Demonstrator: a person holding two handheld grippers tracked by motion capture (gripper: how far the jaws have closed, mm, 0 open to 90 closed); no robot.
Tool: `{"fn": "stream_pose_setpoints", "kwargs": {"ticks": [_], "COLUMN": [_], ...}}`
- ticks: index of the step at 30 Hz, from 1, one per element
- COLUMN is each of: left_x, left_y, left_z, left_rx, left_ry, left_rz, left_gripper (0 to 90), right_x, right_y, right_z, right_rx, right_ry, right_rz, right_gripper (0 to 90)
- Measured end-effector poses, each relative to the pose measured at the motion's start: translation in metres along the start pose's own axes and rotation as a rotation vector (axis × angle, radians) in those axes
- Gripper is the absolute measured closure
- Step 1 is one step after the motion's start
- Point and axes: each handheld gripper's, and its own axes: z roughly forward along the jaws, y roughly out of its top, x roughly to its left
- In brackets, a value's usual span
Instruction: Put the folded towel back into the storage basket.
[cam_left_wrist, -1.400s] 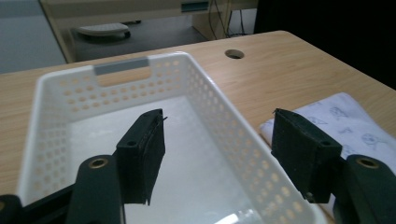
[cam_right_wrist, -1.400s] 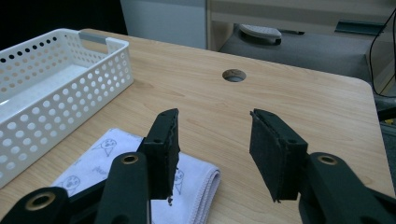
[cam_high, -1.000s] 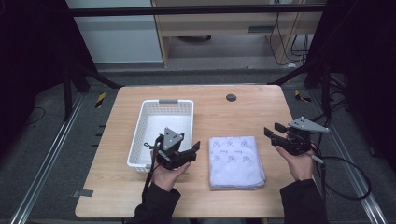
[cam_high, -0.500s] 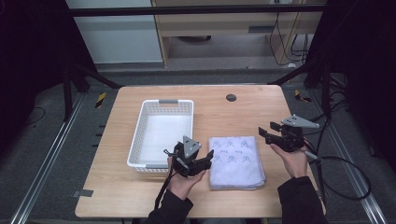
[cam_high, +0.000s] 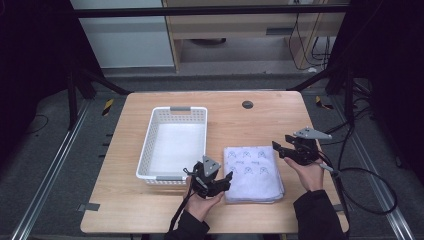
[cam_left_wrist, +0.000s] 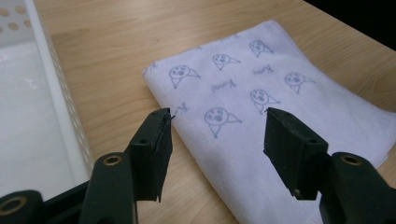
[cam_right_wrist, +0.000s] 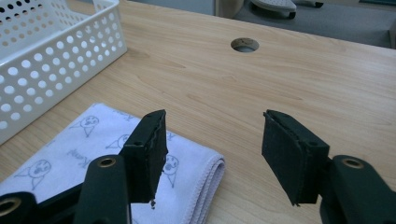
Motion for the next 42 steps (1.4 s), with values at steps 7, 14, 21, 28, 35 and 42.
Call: {"fn": "stream_pose_setpoints", "kwargs": {"ticks": [7,14,21,28,35,42], "left_x": [-0.01,-0.016,-0.02,-0.021,-0.021,-0.02], "left_y": [-0.011,-0.013,-0.021,-0.03,-0.032,-0.033], "left_z": [0.009,0.011,0.016,0.023,0.028,0.031], "left_rx": [0.033,0.031,0.054,0.088,0.111,0.127], "left_ry": [0.002,-0.004,0.003,0.021,0.024,0.018], "left_rz": [0.018,0.027,0.032,0.014,0.003,-0.015], "left_gripper": [43.3,44.1,45.6,45.1,41.4,40.9], "right_x": [0.001,-0.002,0.0,0.0,0.001,0.002], "right_y": [-0.007,-0.013,-0.019,-0.026,-0.034,-0.043], "right_z": [0.011,0.017,0.023,0.031,0.042,0.052], "right_rx": [0.041,0.068,0.095,0.12,0.159,0.206], "right_ry": [-0.006,-0.012,-0.015,-0.02,-0.008,0.001], "right_rz": [-0.006,-0.002,-0.007,-0.01,-0.013,-0.009], "right_gripper": [40.2,39.4,38.2,36.9,36.6,37.4]}}
